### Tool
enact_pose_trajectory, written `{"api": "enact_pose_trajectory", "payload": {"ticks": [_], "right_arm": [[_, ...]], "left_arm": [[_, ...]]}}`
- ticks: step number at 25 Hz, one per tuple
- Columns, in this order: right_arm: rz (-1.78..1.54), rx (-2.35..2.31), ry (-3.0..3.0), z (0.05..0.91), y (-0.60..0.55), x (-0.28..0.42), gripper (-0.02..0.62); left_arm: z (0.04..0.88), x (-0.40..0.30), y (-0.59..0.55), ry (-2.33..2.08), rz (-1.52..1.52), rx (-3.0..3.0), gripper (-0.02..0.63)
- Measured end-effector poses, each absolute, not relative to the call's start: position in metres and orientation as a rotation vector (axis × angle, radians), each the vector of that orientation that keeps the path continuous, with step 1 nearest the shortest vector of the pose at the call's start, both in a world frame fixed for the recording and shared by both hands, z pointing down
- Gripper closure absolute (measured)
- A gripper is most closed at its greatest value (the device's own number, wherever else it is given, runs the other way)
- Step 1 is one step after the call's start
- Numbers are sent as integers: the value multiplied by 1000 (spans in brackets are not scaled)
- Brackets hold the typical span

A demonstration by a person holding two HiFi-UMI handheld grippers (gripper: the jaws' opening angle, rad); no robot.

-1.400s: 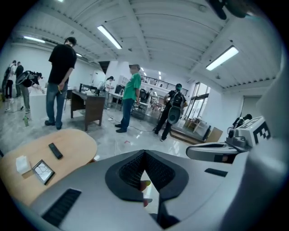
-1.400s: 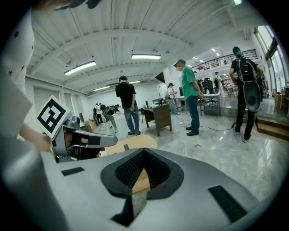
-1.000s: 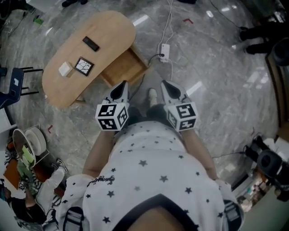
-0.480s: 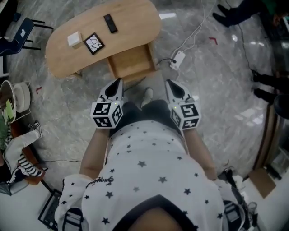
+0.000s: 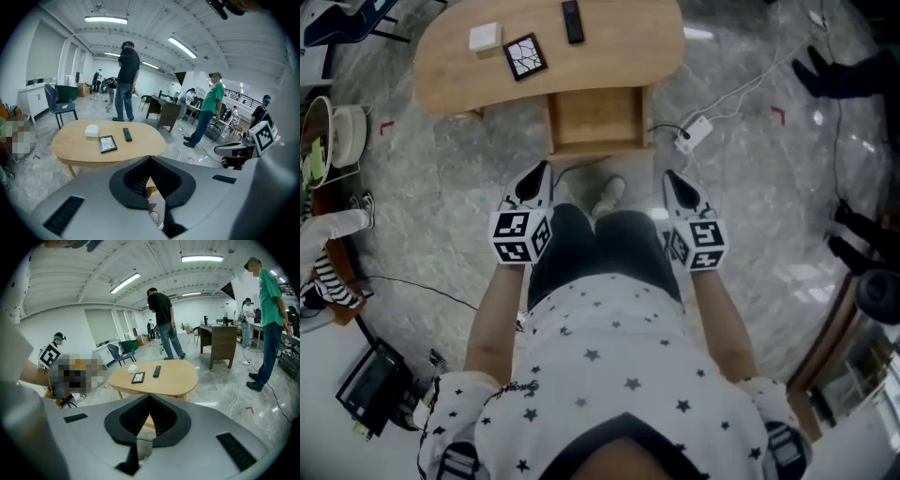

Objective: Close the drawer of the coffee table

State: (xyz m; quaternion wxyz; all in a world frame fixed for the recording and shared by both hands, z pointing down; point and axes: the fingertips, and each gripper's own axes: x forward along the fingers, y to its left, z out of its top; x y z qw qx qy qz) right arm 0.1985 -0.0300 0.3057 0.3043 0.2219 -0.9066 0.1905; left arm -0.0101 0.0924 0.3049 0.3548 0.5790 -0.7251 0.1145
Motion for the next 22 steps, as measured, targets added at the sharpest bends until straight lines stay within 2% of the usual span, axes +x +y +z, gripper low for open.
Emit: {"api": "enact_pose_trajectory", "payload": {"ticks": [22], "right_arm": [[531,575,-2228,534,-63,216,588]], "left_arm": [[540,-60,144,-1811,424,1304,598]]}}
